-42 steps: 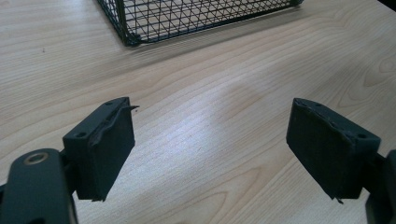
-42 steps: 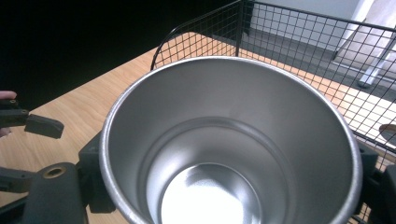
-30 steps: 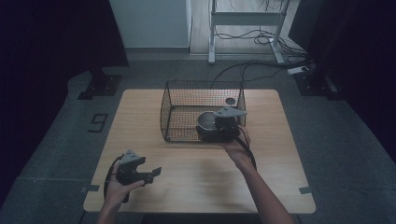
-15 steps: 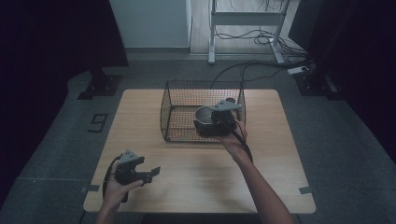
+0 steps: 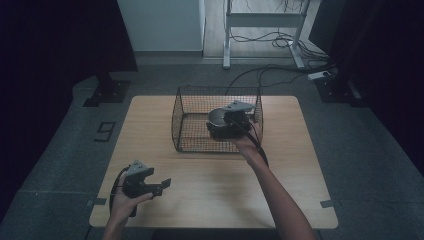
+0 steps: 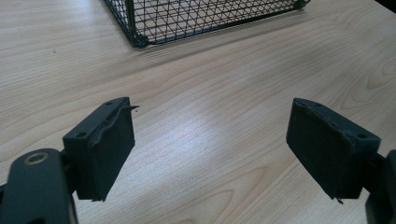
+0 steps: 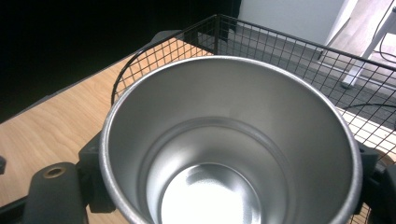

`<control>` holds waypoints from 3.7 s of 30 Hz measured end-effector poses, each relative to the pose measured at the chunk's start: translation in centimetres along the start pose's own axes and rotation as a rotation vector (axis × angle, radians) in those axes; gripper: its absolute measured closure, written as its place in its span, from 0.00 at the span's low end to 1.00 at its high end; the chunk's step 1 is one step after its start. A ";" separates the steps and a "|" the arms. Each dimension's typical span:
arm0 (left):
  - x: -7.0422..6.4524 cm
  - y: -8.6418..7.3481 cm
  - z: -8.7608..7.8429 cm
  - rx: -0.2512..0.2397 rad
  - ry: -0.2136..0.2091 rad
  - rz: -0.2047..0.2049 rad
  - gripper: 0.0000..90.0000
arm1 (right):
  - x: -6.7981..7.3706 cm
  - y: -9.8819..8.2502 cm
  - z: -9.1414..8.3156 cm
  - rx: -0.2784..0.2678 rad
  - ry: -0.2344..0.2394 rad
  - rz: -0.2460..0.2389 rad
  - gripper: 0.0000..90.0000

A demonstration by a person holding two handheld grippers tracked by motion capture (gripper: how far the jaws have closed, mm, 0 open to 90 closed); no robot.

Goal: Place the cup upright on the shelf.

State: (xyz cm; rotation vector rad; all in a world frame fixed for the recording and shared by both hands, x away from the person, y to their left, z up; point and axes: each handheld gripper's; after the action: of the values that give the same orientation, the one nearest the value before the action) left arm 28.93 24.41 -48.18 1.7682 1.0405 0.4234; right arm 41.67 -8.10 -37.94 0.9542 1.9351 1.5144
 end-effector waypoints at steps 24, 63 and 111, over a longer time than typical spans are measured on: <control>0.6 0.1 -0.5 -0.011 0.008 -0.013 0.18 | -1.6 0.8 3.9 0.044 -0.015 0.004 0.20; 0.4 0.1 -0.5 -0.019 -0.008 -0.012 0.18 | -6.0 -0.5 9.4 0.105 -0.044 0.055 0.20; 0.7 0.0 -0.7 -0.024 -0.008 -0.020 0.18 | -7.5 -3.8 15.4 0.192 -0.047 0.064 0.20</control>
State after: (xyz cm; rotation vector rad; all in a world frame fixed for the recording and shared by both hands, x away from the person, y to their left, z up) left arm 28.84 25.37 -47.95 1.7352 1.0426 0.4145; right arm 57.05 -4.95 -45.86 1.1328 2.0619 1.3447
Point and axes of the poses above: each handheld gripper's, and its own axes: z roughly forward along the jaws, y roughly out of its top, x roughly to its left, and after that the axes turned 13 degrees about -x, right-handed
